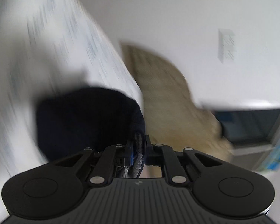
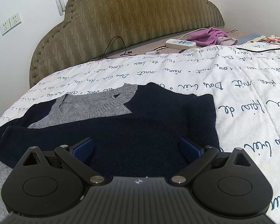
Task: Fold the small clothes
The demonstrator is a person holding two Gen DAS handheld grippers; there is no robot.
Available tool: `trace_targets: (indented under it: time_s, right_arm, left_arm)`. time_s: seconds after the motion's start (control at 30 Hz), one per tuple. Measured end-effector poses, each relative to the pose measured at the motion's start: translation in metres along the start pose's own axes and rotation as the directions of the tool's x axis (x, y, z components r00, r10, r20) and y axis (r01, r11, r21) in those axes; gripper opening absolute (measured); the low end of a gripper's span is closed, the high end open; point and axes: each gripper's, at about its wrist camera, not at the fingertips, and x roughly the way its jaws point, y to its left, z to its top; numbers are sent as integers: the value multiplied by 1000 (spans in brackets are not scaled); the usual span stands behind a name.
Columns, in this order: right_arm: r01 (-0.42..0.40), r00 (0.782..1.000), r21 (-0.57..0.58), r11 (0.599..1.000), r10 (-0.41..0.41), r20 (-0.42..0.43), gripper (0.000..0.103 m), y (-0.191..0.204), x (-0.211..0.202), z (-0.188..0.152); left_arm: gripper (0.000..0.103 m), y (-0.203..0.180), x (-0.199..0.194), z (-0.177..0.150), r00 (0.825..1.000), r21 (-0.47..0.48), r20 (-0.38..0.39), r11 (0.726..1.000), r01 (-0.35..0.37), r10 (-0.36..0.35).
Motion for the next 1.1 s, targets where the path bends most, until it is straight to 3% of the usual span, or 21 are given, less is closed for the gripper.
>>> trace_targets:
  time_s: [0.07, 0.1, 0.13, 0.17, 0.2, 0.23, 0.27, 0.3, 0.37, 0.43, 0.5, 0.57, 0.6, 0.67, 0.73, 0.8, 0.83, 0.9, 0.97, 1.03, 1.1]
  right_arm:
    - [-3, 1000, 5, 1000, 3, 1, 98, -1, 0, 0]
    - [-6, 1000, 10, 1000, 6, 1, 98, -2, 0, 0]
    - [-11, 1000, 17, 1000, 11, 3, 98, -3, 0, 0]
    - [-18, 1000, 27, 999, 18, 5, 98, -5, 0, 1]
    - [-29, 1000, 42, 999, 28, 9, 98, -7, -1, 1]
    - [-40, 999, 57, 998, 39, 15, 98, -10, -1, 1]
    - [-49, 999, 72, 996, 48, 20, 98, -12, -2, 1]
    - [-55, 998, 83, 995, 53, 25, 98, -14, -2, 0]
    - [-59, 998, 89, 994, 56, 28, 98, -14, -3, 0]
    - [-54, 998, 82, 995, 52, 26, 98, -13, -2, 0]
    - [-54, 998, 83, 995, 52, 26, 98, -13, -2, 1]
    - [-56, 998, 86, 995, 54, 27, 98, -13, -3, 1]
    - [-55, 998, 86, 995, 53, 27, 98, -13, -3, 0]
    - [-50, 999, 79, 996, 49, 25, 98, -12, -3, 0]
    - [-42, 999, 70, 997, 41, 22, 98, -10, -3, 0]
    - [-38, 999, 60, 997, 38, 12, 99, -8, -3, 2]
    - [-38, 999, 61, 997, 38, 0, 101, -7, -3, 4]
    - [-43, 999, 117, 992, 47, -26, 102, -5, -7, 13]
    - [-122, 992, 192, 974, 128, -18, 103, -4, -13, 18]
    - [-175, 981, 163, 971, 185, -53, 102, 6, -9, 21]
    - [-145, 981, 72, 987, 153, -117, 103, 23, -1, 22]
  left_arm:
    - [10, -2, 12, -59, 989, 4, -143, 999, 47, -46]
    - [12, 0, 21, -90, 969, 26, -241, 998, 55, -48]
    - [21, 7, 34, -127, 923, 71, -385, 996, 47, -16]
    - [30, 15, 45, -155, 861, 120, -507, 993, 18, 46]
    - [56, 27, 53, -184, 765, 171, -630, 985, -31, 134]
    - [72, 39, 56, -204, 683, 215, -699, 973, -79, 210]
    - [71, 50, 51, -219, 640, 259, -719, 959, -116, 272]
    - [71, 57, 41, -225, 648, 320, -695, 942, -107, 310]
    - [71, 53, 23, -225, 707, 460, -622, 888, -20, 338]
    - [71, 42, 5, -212, 794, 578, -525, 813, 68, 307]
    - [71, 29, -8, -195, 881, 668, -413, 734, 122, 230]
    - [72, 21, -18, -179, 958, 766, -242, 636, 92, 154]
    - [74, 20, -19, -173, 978, 797, -168, 601, 61, 123]
    - [75, 23, -13, -160, 994, 827, -62, 562, 0, 92]
    - [75, 36, -7, -153, 995, 830, -11, 556, -45, 97]
    - [75, 51, 2, -154, 989, 839, -14, 540, -70, 149]
    - [75, 53, 6, -153, 982, 828, -19, 554, -91, 190]
    - [75, 53, 5, -149, 987, 827, -14, 557, -78, 159]
    - [75, 54, 9, -150, 982, 829, -39, 554, -73, 187]
    - [77, 54, 14, -150, 978, 831, -58, 553, -63, 198]
    - [79, 55, 14, -152, 977, 831, -68, 554, -58, 204]
